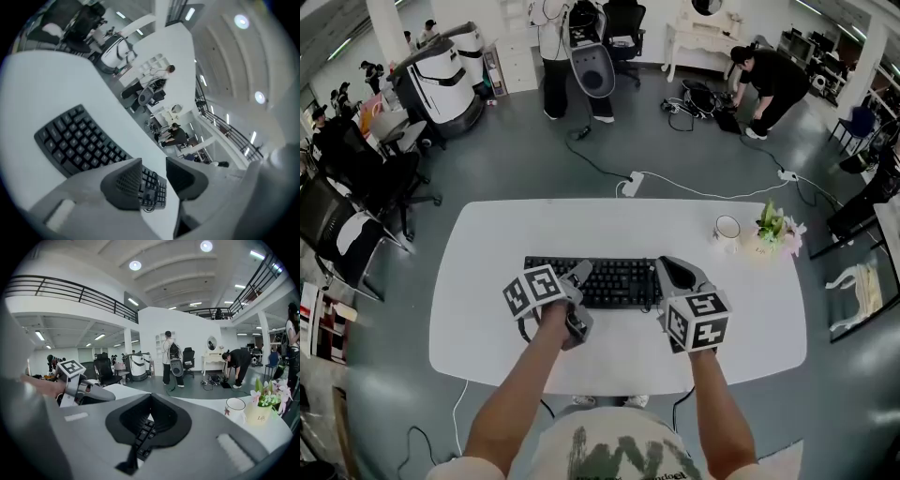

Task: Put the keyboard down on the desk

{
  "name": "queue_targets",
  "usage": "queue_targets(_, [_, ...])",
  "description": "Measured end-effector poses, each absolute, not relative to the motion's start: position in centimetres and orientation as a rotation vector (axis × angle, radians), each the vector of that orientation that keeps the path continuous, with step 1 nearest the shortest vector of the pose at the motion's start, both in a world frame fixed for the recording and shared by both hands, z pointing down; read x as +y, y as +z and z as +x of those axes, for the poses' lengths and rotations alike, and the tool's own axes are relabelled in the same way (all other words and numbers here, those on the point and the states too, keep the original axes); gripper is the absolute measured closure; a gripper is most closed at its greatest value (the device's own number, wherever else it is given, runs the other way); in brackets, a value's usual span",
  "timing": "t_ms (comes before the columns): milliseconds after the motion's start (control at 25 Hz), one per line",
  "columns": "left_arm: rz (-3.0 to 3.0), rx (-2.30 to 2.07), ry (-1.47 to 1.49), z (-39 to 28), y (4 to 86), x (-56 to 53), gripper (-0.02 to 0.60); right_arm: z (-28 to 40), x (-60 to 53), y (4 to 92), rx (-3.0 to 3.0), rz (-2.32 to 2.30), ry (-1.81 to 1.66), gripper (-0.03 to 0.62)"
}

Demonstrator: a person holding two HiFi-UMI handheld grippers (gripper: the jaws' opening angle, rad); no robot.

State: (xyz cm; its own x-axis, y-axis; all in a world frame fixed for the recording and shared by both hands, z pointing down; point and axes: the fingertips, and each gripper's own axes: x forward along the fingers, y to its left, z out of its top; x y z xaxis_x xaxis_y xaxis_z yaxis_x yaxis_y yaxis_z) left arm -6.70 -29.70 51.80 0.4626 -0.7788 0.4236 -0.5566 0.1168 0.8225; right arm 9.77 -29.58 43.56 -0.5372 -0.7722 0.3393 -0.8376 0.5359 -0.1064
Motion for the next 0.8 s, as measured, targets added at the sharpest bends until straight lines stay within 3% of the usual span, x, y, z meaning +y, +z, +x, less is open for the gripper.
queue_targets(480, [2.104, -1.420, 0.018, -7.0, 43.8, -30.7, 0.475, 9.8, -29.9, 41.0, -2.561, 1.356, 0.311, 0.595])
queue_targets(640, [2.259, -1.539, 0.133, -7.5, 41.9, -30.3, 0.566, 9.8, -30.0, 40.2, -2.572, 1.354, 0.290, 0.595])
queue_targets(800, [2.333, -1.587, 0.133, -8.0, 40.5, -29.7, 0.571, 9.9, -29.8, 39.6, -2.580, 1.360, 0.272, 0.595])
